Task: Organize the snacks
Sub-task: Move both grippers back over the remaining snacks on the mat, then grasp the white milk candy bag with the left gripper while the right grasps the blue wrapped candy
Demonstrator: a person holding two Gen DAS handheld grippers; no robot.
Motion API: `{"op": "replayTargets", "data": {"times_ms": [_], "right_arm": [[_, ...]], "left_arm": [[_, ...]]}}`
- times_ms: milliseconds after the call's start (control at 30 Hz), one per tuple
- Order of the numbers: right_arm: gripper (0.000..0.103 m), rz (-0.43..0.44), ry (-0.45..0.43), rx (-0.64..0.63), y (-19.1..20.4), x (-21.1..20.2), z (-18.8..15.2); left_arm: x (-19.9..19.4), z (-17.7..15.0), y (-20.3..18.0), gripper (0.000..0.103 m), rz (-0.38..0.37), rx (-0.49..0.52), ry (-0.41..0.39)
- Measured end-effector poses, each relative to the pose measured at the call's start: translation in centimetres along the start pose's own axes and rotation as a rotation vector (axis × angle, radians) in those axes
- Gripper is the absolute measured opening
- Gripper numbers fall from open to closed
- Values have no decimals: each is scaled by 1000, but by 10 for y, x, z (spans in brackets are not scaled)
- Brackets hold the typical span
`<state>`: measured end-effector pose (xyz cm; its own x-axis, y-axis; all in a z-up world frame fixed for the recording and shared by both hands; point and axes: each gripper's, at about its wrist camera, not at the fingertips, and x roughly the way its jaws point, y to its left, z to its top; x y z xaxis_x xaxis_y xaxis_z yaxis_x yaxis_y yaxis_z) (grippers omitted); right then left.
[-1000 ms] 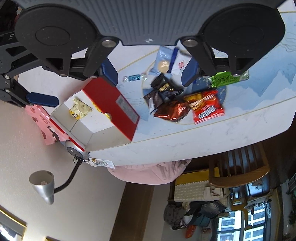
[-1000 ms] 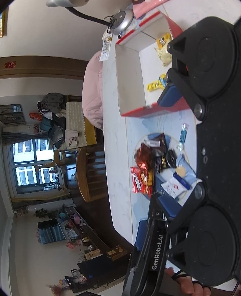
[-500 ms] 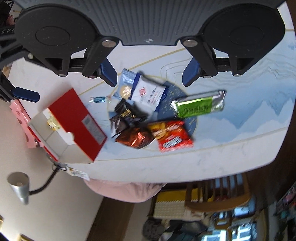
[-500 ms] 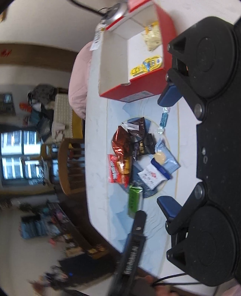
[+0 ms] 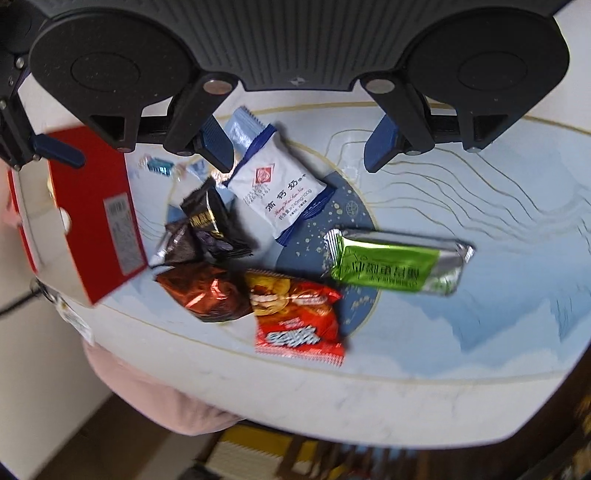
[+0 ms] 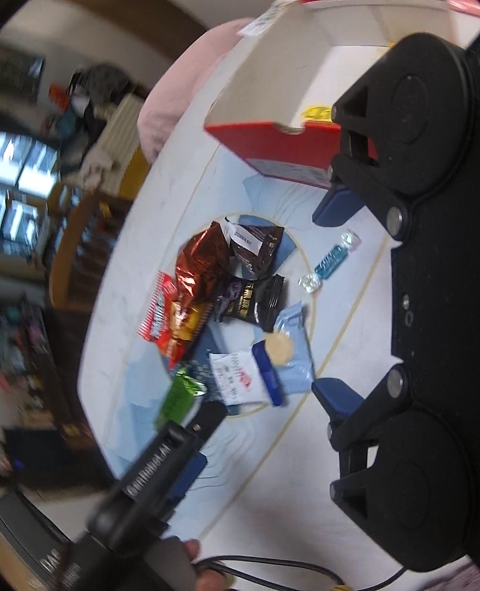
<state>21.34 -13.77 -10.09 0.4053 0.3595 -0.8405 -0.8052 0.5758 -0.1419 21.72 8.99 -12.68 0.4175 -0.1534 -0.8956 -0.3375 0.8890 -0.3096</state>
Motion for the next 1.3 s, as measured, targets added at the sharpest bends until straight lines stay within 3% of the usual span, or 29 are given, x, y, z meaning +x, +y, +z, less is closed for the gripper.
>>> {"op": "replayTargets", "data": {"times_ms": [300,567,767,933,1200,1300], "right_arm": [[63,54,172,-144,-18,45,16],[60,119,289,-284,-17,72,28],[59,110,313,-249,-27,85,33],[47,106,320,-235,-30,90,29],[37,120,289,-203,-26,87,21],[29,115,275,-164,-23,84,18]], "left_arm": [[38,19,-4,77,38,-217,66],[55,28,-15,77,74,-277,80],[64,28,-8,77,98,-326,90],[66,28,-12,77,102,-313,90],[67,25,-19,76,125,-250,81],[65,23,-18,69,127,-237,75]]}}
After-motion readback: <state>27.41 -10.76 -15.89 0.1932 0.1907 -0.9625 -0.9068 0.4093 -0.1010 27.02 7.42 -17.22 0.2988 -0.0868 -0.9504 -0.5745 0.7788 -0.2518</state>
